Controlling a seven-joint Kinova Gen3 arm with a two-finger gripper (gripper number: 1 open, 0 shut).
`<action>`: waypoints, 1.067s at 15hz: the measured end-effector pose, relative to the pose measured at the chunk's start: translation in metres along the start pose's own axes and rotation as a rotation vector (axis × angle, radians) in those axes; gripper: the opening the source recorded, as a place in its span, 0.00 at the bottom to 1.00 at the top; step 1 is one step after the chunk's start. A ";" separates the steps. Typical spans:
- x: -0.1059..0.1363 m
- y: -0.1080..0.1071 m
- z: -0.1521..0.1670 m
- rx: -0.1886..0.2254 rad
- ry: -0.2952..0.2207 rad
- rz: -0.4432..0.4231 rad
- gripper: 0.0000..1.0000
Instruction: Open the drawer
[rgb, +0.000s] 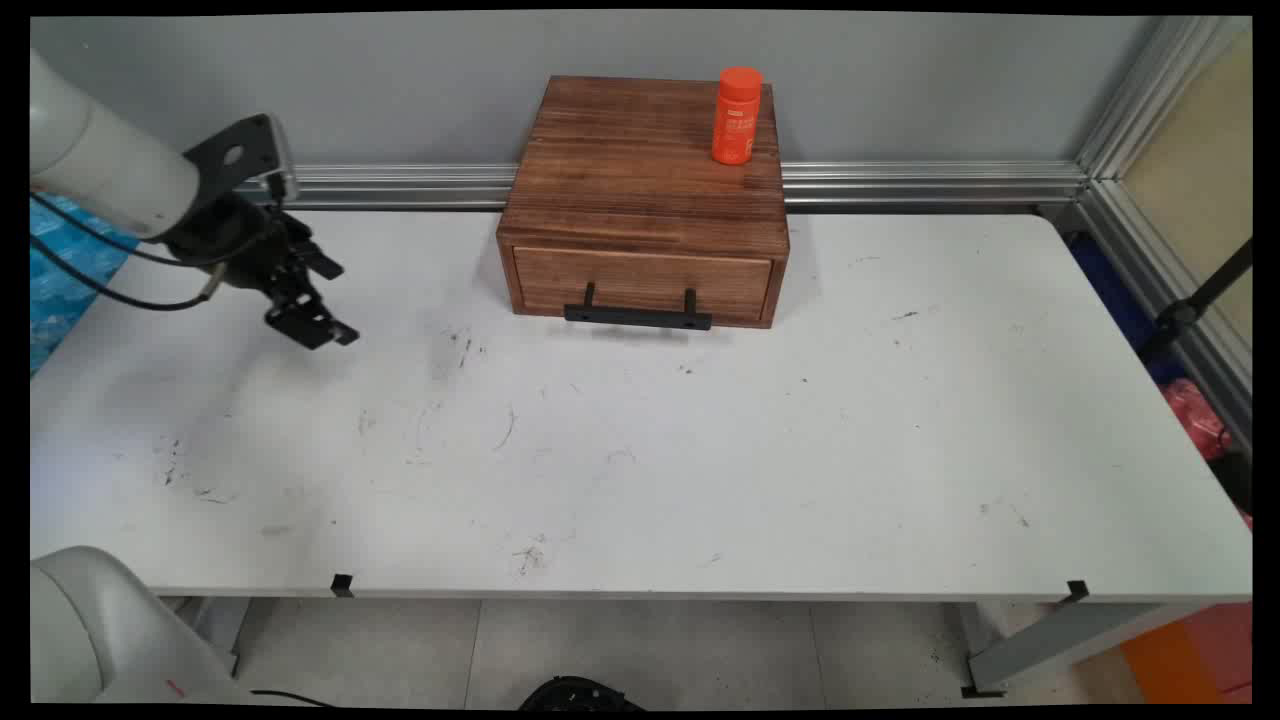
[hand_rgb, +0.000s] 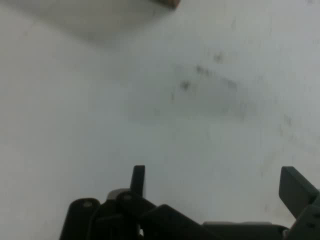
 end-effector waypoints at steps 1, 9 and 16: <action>0.009 0.002 0.005 -0.004 0.017 -0.006 1.00; 0.098 0.015 0.040 -0.016 0.114 -0.048 1.00; 0.168 0.032 0.060 -0.055 0.153 -0.096 1.00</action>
